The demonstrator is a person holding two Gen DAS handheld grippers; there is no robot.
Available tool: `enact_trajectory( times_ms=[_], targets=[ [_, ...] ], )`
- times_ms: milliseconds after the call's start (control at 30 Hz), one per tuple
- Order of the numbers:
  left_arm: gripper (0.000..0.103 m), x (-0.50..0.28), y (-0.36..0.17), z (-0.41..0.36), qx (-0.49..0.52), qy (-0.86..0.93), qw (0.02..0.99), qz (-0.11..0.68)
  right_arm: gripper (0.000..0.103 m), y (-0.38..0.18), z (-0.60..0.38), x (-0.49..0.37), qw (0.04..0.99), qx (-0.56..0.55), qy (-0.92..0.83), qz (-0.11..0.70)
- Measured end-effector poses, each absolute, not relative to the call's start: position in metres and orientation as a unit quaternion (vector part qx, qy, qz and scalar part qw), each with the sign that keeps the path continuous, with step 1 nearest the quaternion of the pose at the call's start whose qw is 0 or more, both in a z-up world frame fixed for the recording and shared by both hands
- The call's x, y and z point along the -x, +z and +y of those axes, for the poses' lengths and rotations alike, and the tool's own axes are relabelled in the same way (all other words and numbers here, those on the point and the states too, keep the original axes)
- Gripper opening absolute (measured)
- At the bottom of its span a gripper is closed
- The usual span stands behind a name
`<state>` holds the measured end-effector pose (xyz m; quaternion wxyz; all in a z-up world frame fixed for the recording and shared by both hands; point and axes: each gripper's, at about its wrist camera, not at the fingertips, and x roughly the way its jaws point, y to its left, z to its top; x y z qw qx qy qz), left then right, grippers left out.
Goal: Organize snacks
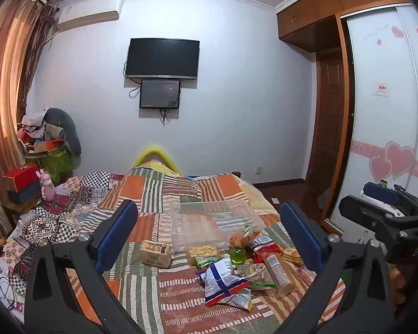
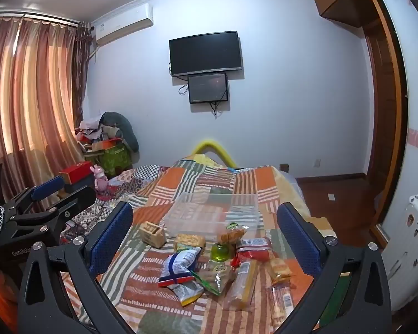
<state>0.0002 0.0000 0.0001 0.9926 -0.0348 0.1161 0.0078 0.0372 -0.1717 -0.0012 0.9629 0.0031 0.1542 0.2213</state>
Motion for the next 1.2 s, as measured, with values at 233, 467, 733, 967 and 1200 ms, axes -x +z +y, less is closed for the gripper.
enact_trajectory(
  times_ms=[233,467,733,967,1200],
  targets=[
    [0.103,-0.0038,0.0061,0.0024,0.043,0.009,0.992,0.117,0.103,-0.0009,-0.1702,-0.038,0.963,-0.005,0.221,0.156],
    [0.103,0.0001,0.0,0.0017,0.038,0.009,0.993,0.113,0.103,0.0003,-0.1717,-0.0373,0.963,-0.007,0.221,0.154],
    [0.103,0.0003,-0.0013,0.0018,0.038,0.01,0.993,0.113,0.103,0.0029,-0.1705,-0.036,0.963,-0.008,0.22,0.154],
    [0.103,0.0006,-0.0008,0.0027,0.038,0.009,0.993,0.113,0.103,0.003,-0.1705,-0.0336,0.963,-0.01,0.219,0.154],
    [0.103,0.0012,-0.001,0.0027,0.038,0.01,0.993,0.113,0.103,0.0029,-0.1716,-0.0331,0.963,-0.011,0.22,0.153]
  ],
)
